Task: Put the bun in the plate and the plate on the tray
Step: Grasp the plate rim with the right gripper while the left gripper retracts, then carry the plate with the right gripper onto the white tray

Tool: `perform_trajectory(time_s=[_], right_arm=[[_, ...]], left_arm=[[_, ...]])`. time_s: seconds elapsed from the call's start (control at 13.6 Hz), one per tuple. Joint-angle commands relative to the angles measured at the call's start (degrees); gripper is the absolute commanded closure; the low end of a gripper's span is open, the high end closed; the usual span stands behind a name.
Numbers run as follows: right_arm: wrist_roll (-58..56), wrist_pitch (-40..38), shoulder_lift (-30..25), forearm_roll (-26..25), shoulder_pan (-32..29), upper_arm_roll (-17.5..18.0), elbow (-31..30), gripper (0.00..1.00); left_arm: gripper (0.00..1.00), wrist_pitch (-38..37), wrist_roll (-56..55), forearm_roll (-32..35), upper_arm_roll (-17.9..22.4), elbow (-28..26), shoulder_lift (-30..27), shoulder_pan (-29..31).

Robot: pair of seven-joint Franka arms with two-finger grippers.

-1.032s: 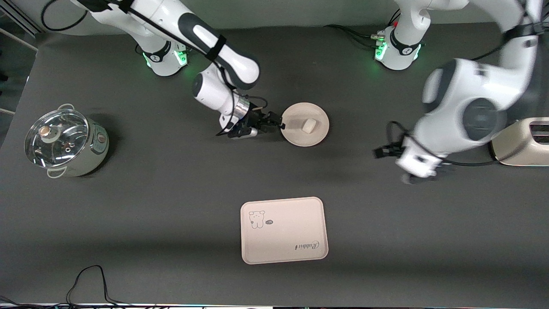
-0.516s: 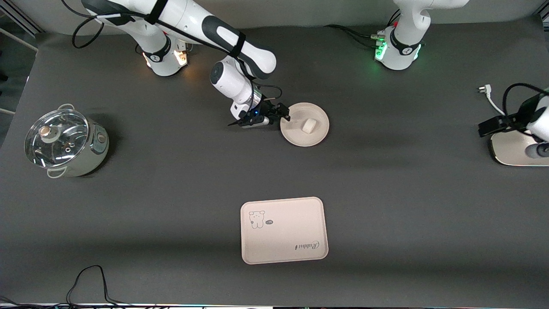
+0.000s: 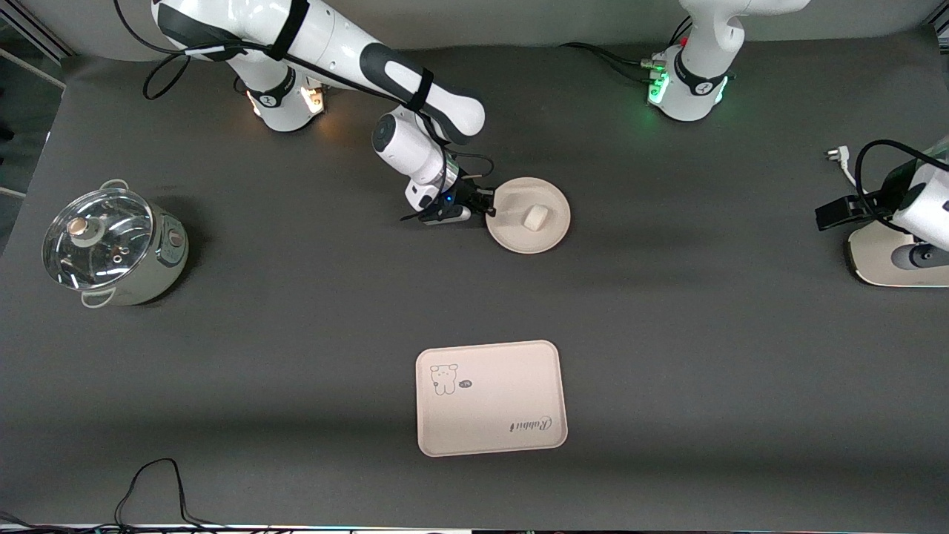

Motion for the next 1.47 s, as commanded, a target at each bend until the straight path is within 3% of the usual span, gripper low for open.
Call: perform_trajectory(time_s=[0.0,0.52,0.66,0.74,1.03,1.11,1.25,1.33,1.4], right_arm=[[-1.53,1.49,0.82,1.3,0.41,0.21,2.29,1.0],[-1.61,0.26,-0.76,0.33,-4.15,-0.06,6.94,1.0],[-1.61,-4.81,-0.76,-3.68,-7.05,-1.28,9.75,1.0],[-1.53,-7.45,-0.76,-5.89,-7.85,-2.94,11.42,1.0],[0.66,-24.75,-0.06,-13.71,-7.59,-15.23,21.6,1.0],[4.15,-29.23,0.46,-17.91,-7.5,-18.39,24.68,1.0],[17.12,-41.59,3.0,-34.29,-7.5,-24.29,34.14,1.0],[25.03,-48.63,5.89,-43.35,-7.5,-25.53,41.51,1.0],[30.93,-53.48,8.79,-48.92,-7.68,-25.63,47.32,1.0]], left_arm=[[0.0,0.41,-0.98,0.52,-0.41,-1.52,-1.85,0.61],[0.0,1.12,-0.36,0.0,-0.23,-1.61,-1.41,-0.01],[0.0,0.77,-0.27,0.0,-0.23,-1.61,-1.41,0.17],[0.0,0.42,-0.27,0.0,-0.23,-1.61,-1.41,0.26],[0.0,0.5,0.25,0.0,-0.14,-1.61,-1.24,0.08],[0.0,0.5,1.47,0.0,-0.23,-1.61,-1.24,0.08],[0.0,0.41,3.77,0.0,-0.14,-1.52,-1.15,0.08],[0.0,0.41,4.12,0.0,-0.14,-1.43,-1.06,0.08],[0.0,0.41,4.03,0.0,-0.23,-1.26,-1.06,-0.18]])
